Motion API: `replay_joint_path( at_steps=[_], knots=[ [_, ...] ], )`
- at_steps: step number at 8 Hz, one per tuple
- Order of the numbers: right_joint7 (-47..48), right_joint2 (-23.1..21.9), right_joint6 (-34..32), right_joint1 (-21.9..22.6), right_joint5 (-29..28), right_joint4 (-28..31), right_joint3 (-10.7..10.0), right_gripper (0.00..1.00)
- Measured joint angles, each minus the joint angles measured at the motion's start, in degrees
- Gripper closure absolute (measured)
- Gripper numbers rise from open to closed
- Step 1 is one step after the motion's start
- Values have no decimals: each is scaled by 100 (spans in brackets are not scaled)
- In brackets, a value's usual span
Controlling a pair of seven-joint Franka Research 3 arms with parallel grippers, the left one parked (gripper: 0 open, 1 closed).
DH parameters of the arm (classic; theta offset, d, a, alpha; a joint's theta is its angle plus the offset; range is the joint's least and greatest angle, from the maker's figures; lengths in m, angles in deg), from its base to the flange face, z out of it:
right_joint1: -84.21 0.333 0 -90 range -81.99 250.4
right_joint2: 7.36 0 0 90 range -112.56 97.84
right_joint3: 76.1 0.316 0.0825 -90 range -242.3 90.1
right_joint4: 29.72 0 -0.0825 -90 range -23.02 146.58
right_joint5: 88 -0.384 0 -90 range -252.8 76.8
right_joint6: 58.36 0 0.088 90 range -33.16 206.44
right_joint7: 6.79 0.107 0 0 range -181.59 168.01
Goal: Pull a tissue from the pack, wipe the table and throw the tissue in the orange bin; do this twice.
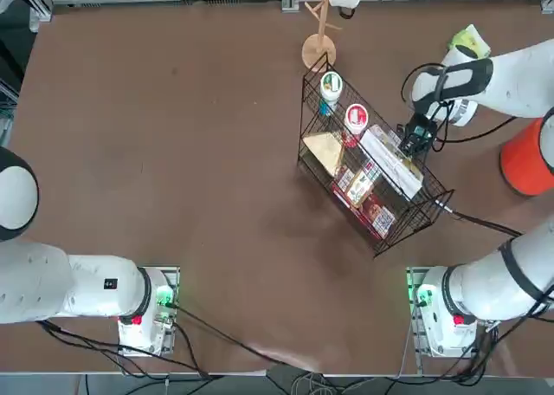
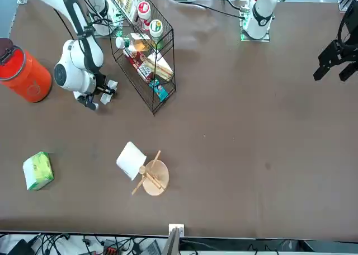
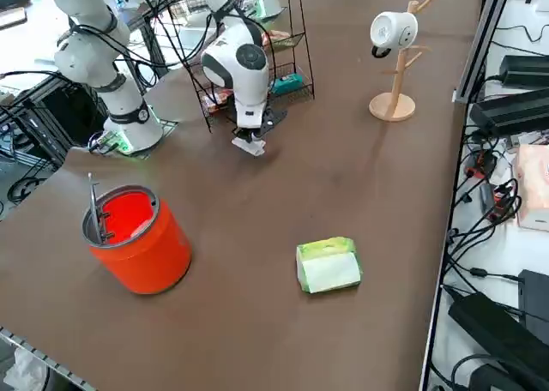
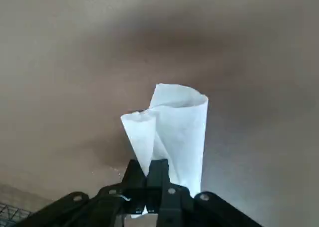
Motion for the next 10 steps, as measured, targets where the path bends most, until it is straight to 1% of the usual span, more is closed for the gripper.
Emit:
replay_joint_path(
  at_steps=[5, 6, 7, 8, 9, 10],
  knots=[
    [133, 41, 242, 95, 0, 16, -8, 97],
    [263, 40, 289, 163, -17, 20, -46, 97],
    [335, 33, 322, 270, -86, 27, -131, 98],
    [354, 34, 408, 401, -343, -3, -180, 98],
    [359, 145, 652, 621, -720, -179, -76, 98],
    [442, 285, 748, 820, -857, -354, -5, 98]
  ],
)
